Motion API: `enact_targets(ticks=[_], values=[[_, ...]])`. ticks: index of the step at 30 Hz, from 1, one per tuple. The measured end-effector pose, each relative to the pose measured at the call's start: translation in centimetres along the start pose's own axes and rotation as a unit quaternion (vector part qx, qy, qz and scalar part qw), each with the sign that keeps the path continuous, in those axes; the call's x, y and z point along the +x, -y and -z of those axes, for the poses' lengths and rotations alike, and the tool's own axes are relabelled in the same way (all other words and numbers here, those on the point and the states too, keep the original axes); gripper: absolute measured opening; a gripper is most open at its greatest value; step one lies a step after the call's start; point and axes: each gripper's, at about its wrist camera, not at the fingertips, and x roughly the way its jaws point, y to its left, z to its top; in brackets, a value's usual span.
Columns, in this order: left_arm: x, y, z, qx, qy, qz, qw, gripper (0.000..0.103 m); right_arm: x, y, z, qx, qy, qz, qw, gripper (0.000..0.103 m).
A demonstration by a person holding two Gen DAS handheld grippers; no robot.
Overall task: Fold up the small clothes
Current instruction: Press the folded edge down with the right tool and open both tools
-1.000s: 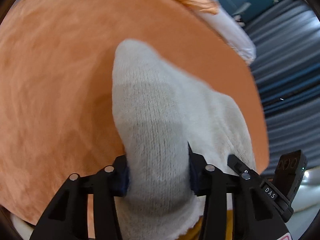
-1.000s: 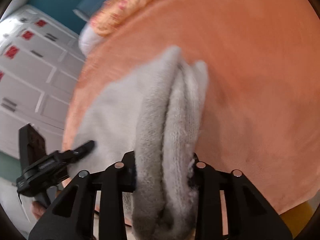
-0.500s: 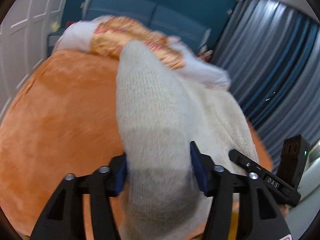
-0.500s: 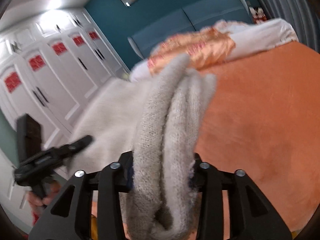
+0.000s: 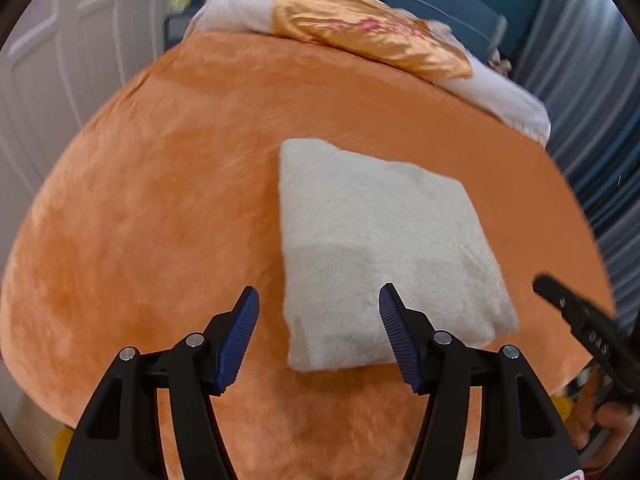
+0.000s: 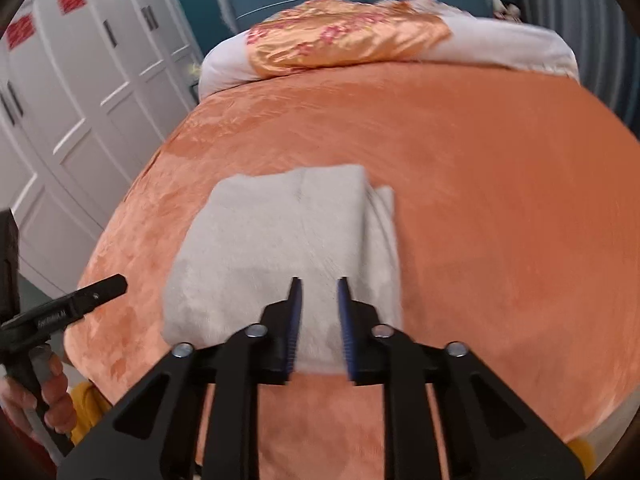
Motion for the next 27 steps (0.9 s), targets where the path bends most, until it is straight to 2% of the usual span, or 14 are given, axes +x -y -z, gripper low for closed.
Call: enact_targets(ticks=[3, 6, 8, 11, 14, 16, 18, 20, 21, 24, 27], values=[[2.4, 1.7, 0.1, 0.033, -0.009, -0.027, 0.9990, 0.059, 2.5, -0.1, 1.4, -0.011, -0.033, 0.029, 0.999, 0.005], [5.0, 2.1, 1.4, 0.038, -0.036, -0.060, 0.9968, 0.059, 5.0, 0.6, 3.1, -0.026, -0.060, 0.072, 0.995, 0.003], [6.7, 1.7, 2.3, 0.027, -0.059, -0.067, 0.9956, 0.061, 6.5, 1.1, 4.1, -0.033, -0.075, 0.086, 0.993, 0.002], [7.6, 0.9, 3.5, 0.005, -0.074, -0.062, 0.9953, 0.062, 6.4, 1.3, 4.1, -0.036, -0.078, 0.081, 0.993, 0.001], [7.2, 0.6, 3.2, 0.003, -0.069, -0.063, 0.9957, 0.062, 4.3, 1.2, 2.0, -0.009, -0.052, 0.043, 0.998, 0.003], [7.4, 0.8, 3.0, 0.007, -0.071, -0.066, 0.9953, 0.062, 3.8, 1.3, 0.6, -0.002, -0.036, 0.033, 0.999, 0.003], [7.5, 0.9, 3.1, 0.007, -0.072, -0.068, 0.9951, 0.063, 5.2, 1.6, 0.0, -0.010, -0.050, 0.047, 0.998, 0.003], [7.5, 1.0, 3.2, 0.009, -0.071, -0.072, 0.9948, 0.064, 8.5, 2.5, 0.9, -0.015, -0.095, 0.066, 0.993, 0.002], [7.6, 1.1, 3.2, 0.010, -0.073, -0.071, 0.9948, 0.064, 9.5, 2.9, 1.6, -0.014, -0.101, 0.069, 0.992, 0.002], [7.6, 1.2, 3.1, 0.014, -0.071, -0.078, 0.9944, 0.064, 9.2, 3.2, 1.2, -0.003, -0.095, 0.064, 0.993, 0.000], [7.0, 1.7, 3.2, 0.023, -0.063, -0.090, 0.9937, 0.064, 6.3, 2.8, 0.3, 0.010, -0.068, 0.046, 0.997, 0.003]])
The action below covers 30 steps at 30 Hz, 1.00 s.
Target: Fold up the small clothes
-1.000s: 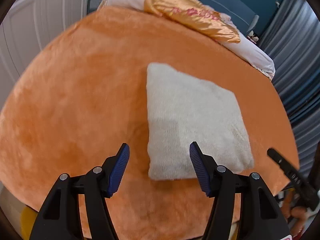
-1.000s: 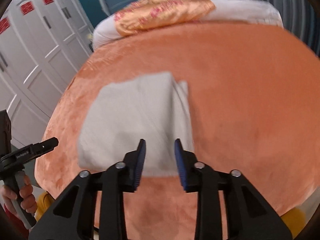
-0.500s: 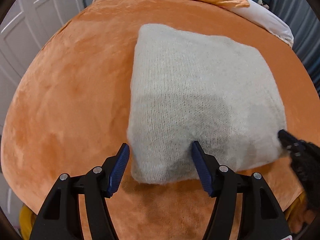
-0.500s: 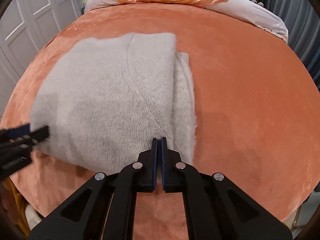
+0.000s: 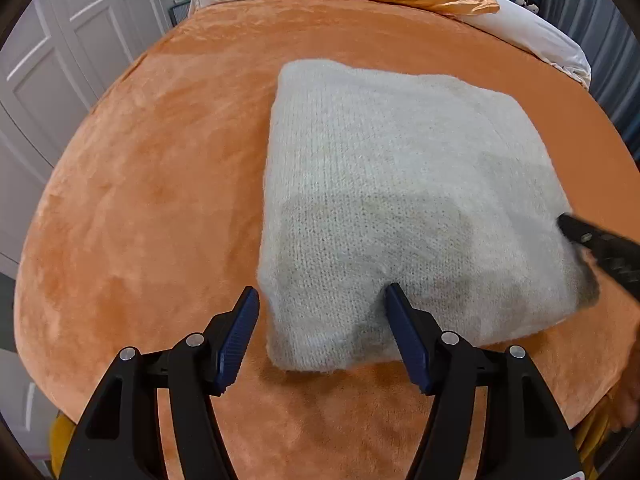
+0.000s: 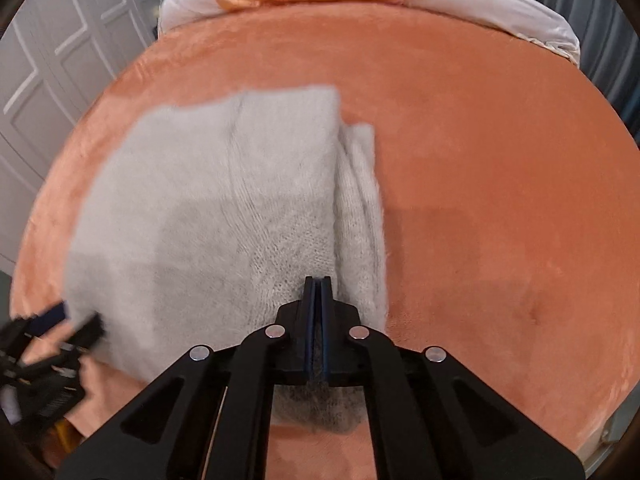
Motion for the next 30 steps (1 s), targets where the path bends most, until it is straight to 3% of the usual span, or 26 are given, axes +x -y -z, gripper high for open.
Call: enact_targets(ticks=[4, 11, 13, 16, 17, 30], values=[[-1.6, 0.4, 0.2, 0.001, 0.014, -0.006, 0.9999, 0.063, -3.7, 0.5, 1.2, 0.018, 0.030, -0.024, 0.999, 0.005], [-4.4, 1.4, 2.1, -0.007, 0.036, -0.023, 0.9991, 0.069, -6.9, 1.1, 6.0, 0.031, 0.038, -0.009, 0.999, 0.006], [-5.1, 1.7, 2.9, -0.008, 0.045, -0.032, 0.9984, 0.072, -6.9, 1.3, 7.4, 0.035, 0.036, -0.005, 0.999, 0.007], [-5.5, 2.1, 3.9, -0.005, 0.049, -0.037, 0.9981, 0.074, -7.0, 1.7, 9.2, 0.036, 0.041, 0.007, 0.998, 0.024], [-5.4, 2.2, 4.3, -0.005, 0.047, -0.036, 0.9982, 0.074, -7.0, 1.7, 9.7, 0.034, 0.041, 0.014, 0.999, 0.025], [-3.4, 3.2, 8.2, -0.009, 0.035, -0.040, 0.9985, 0.074, -5.2, 0.3, 14.2, 0.013, 0.029, 0.029, 0.999, 0.025]])
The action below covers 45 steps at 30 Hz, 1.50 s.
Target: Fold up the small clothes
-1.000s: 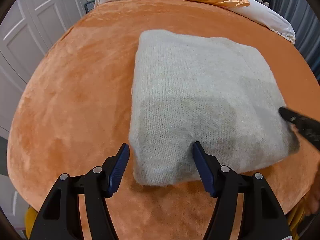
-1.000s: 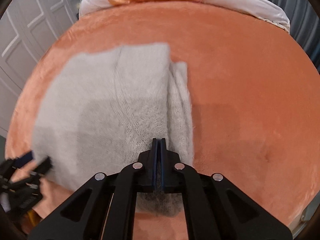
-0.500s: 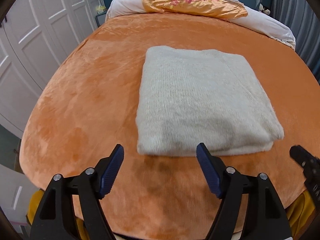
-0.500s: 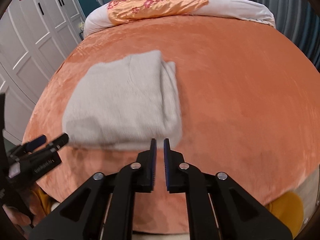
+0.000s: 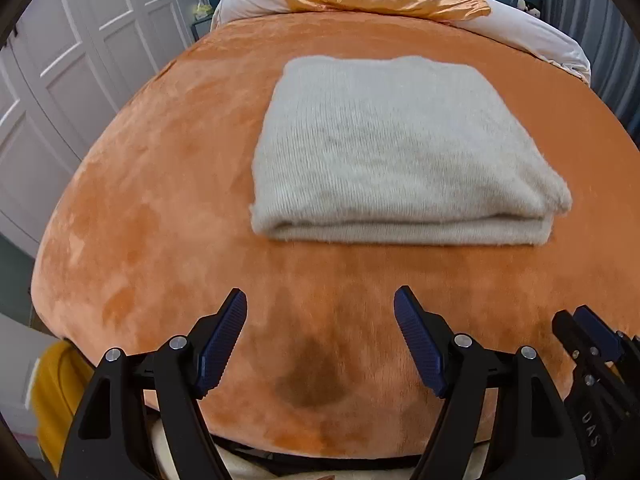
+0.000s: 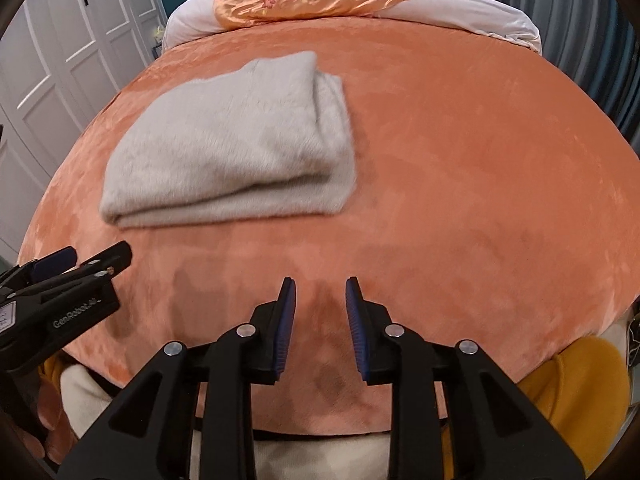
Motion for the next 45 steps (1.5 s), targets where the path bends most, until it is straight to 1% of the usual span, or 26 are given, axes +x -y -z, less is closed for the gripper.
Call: enact_targets(ticks=[2, 7, 10, 15, 23, 26, 31, 33, 36, 39, 42, 45], values=[[0.4, 0.0, 0.6, -0.004, 0.000, -0.001, 1.0000, 0.074, 0.3, -0.2, 0.5, -0.002, -0.001, 0.000, 1.000, 0.029], [1.2, 0.2, 1.7, 0.000, -0.005, -0.005, 1.0000, 0.074, 1.2, -0.7, 1.5, -0.005, -0.011, 0.004, 1.000, 0.029], [1.6, 0.4, 2.2, 0.000, -0.007, -0.006, 1.0000, 0.074, 1.4, -0.7, 1.7, -0.002, -0.015, 0.003, 1.000, 0.030], [2.2, 0.3, 2.9, -0.004, -0.015, -0.002, 0.9999, 0.074, 1.8, -1.1, 1.8, -0.005, -0.015, 0.007, 1.000, 0.035], [2.3, 0.7, 3.4, 0.000, -0.003, -0.004, 1.0000, 0.075, 2.2, -2.0, 2.0, -0.013, -0.013, 0.015, 1.000, 0.040], [2.3, 0.7, 3.5, -0.001, -0.001, -0.002, 1.0000, 0.076, 2.0, -2.0, 1.9, -0.011, -0.008, 0.009, 1.000, 0.039], [2.4, 0.5, 3.5, -0.009, 0.001, 0.005, 0.9999, 0.077, 2.2, -2.4, 2.0, -0.018, -0.010, 0.004, 1.000, 0.039], [2.5, 0.6, 3.4, -0.006, 0.003, 0.003, 1.0000, 0.079, 2.4, -2.5, 1.9, -0.022, -0.010, 0.006, 1.000, 0.041], [2.6, 0.6, 3.4, -0.006, 0.006, 0.003, 1.0000, 0.080, 2.5, -2.8, 1.8, -0.025, -0.009, 0.006, 1.000, 0.044], [2.4, 0.4, 3.0, -0.006, 0.007, 0.006, 0.9999, 0.080, 2.1, -2.7, 1.2, -0.022, 0.000, 0.005, 1.000, 0.044], [1.7, -0.1, 2.2, -0.015, 0.024, 0.007, 0.9996, 0.080, 1.7, -2.2, 0.2, -0.016, 0.013, 0.011, 1.000, 0.044], [1.9, -0.2, 1.4, -0.019, 0.023, 0.008, 0.9995, 0.080, 2.3, -1.7, -0.4, -0.005, 0.007, 0.014, 1.000, 0.044]])
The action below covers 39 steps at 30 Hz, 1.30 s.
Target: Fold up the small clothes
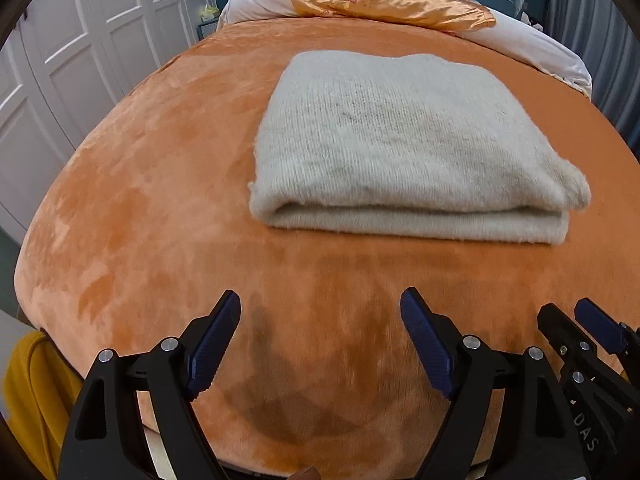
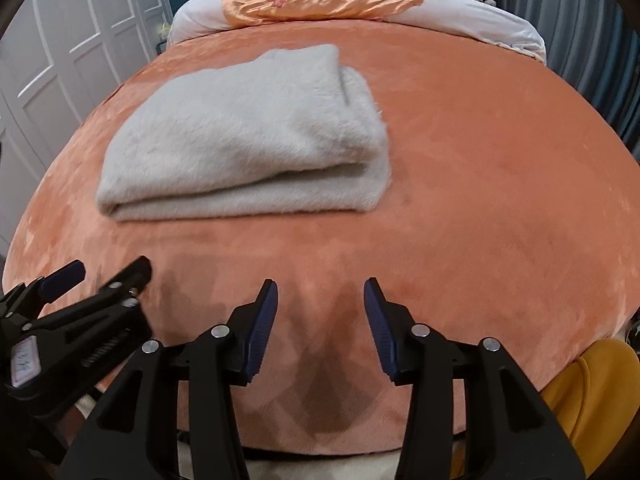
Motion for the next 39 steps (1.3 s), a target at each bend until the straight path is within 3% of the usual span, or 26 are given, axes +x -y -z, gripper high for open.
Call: enact_targets(ticks=[6, 19, 39], values=[[1.1, 0.6, 0.4, 0.007, -0.017, -0.003, 0.9998, 0.080, 1.1, 0.2, 0.6, -0.003, -0.013, 0.004, 1.000, 0.044], [0.9, 1.8, 2.3, 0.019, 0.011, -0.019, 0.9996, 0.086, 1.1, -1.0, 1.9, -0.031, 0.002, 0.024, 0.999, 0.058], [1.3, 1.1, 2.5, -0.002, 0.015, -0.009, 0.9998, 0.092, 0.9, -0.1, 3.1, -0.022, 0.021, 0.032, 0.999, 0.072]])
